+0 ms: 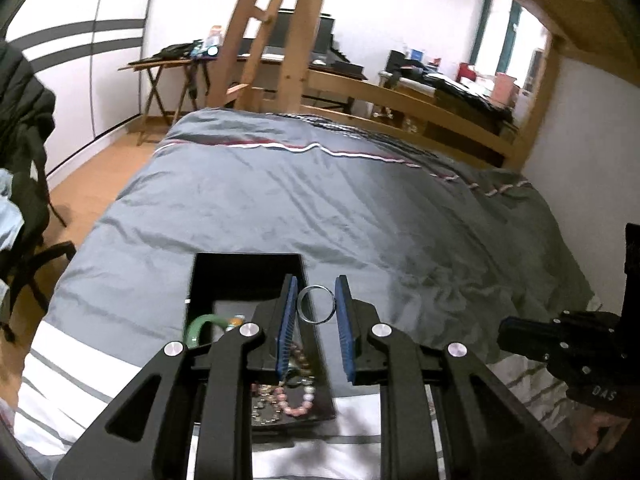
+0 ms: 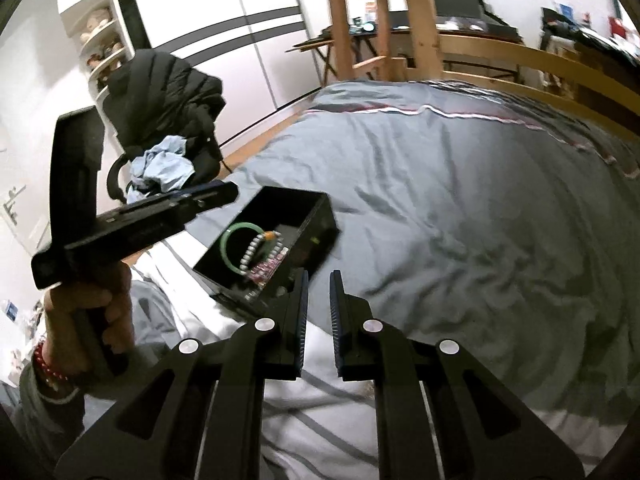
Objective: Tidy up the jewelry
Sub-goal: 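Carry the ring and gold pendant over the black box with both tools, then open both tools to drop the ring and pendant into the box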
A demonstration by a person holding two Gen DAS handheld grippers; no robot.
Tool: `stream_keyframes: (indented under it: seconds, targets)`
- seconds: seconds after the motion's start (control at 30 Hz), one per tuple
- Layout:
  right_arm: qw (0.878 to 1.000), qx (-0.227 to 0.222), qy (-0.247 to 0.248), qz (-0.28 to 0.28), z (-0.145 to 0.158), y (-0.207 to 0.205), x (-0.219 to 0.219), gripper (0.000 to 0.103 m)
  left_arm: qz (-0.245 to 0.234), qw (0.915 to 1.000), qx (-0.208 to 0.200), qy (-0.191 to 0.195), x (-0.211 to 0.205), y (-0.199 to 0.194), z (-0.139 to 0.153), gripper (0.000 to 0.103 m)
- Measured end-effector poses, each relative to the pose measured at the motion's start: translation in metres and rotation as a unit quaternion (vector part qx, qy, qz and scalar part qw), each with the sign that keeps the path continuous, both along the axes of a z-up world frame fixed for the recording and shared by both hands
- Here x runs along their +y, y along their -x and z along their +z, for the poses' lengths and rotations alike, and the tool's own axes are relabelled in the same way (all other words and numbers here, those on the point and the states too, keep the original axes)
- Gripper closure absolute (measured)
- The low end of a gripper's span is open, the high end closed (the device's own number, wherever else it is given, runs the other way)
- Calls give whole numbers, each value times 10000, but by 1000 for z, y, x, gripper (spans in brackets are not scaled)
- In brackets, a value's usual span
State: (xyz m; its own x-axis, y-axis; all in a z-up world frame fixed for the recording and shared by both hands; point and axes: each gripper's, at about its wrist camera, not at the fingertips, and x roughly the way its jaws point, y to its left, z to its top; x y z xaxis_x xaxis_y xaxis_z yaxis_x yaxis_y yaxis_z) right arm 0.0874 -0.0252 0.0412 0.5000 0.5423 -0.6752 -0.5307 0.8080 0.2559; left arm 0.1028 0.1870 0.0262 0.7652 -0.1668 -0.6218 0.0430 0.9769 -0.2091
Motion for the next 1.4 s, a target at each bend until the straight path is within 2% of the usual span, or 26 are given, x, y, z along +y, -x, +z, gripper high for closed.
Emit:
stream_keyframes:
  seconds: [0.13, 0.2, 0.33, 0.4, 0.5, 0.63, 0.7, 0.73, 0.87, 0.93, 1.03, 1.23, 1.4]
  targets:
    - [9999, -57, 141, 75, -1, -2, 18, 91, 197, 9996, 198, 42, 18, -6, -15, 85]
    - [9993, 50, 367, 76, -15, 2, 17, 90, 156, 9994, 287, 143, 23, -8, -22, 85]
    - [9929, 488, 1083, -4, -72, 12, 4, 90, 103, 9992, 304, 219, 24, -10, -23, 85]
    - [9858, 684, 1533, -35, -107, 19, 0, 90, 48, 9993, 284, 219, 23, -9, -22, 85]
    - [9822, 899, 1646, -115, -138, 20, -7, 89, -4, 9994, 299, 192, 19, -9, -22, 85]
    - [9854, 850, 1472, -105, -139, 18, -6, 84, -39, 9993, 338, 142, 16, -10, -23, 85]
    - [9868, 861, 1368, -134, -139, 18, -8, 72, -38, 9992, 366, 145, 17, -12, -24, 85]
    - [9875, 873, 1303, -145, -140, 18, -10, 71, -39, 9992, 378, 149, 17, -12, -25, 85]
    - [9863, 906, 1377, -116, -148, 11, -7, 74, -62, 9990, 417, 126, 15, -15, -25, 85]
    - [9857, 792, 1489, -53, -148, 12, -1, 86, -74, 9990, 432, 116, 15, -15, -26, 85]
    - [9868, 649, 1480, -70, -142, 16, -1, 86, -52, 9989, 450, 140, 16, -15, -27, 85]
    - [9940, 567, 889, -296, -114, 11, -21, 86, 41, 9981, 541, 277, 22, -16, -30, 85]
    - [9972, 373, 592, -255, -85, 6, -15, 86, 65, 9974, 641, 333, 25, -18, -35, 85]
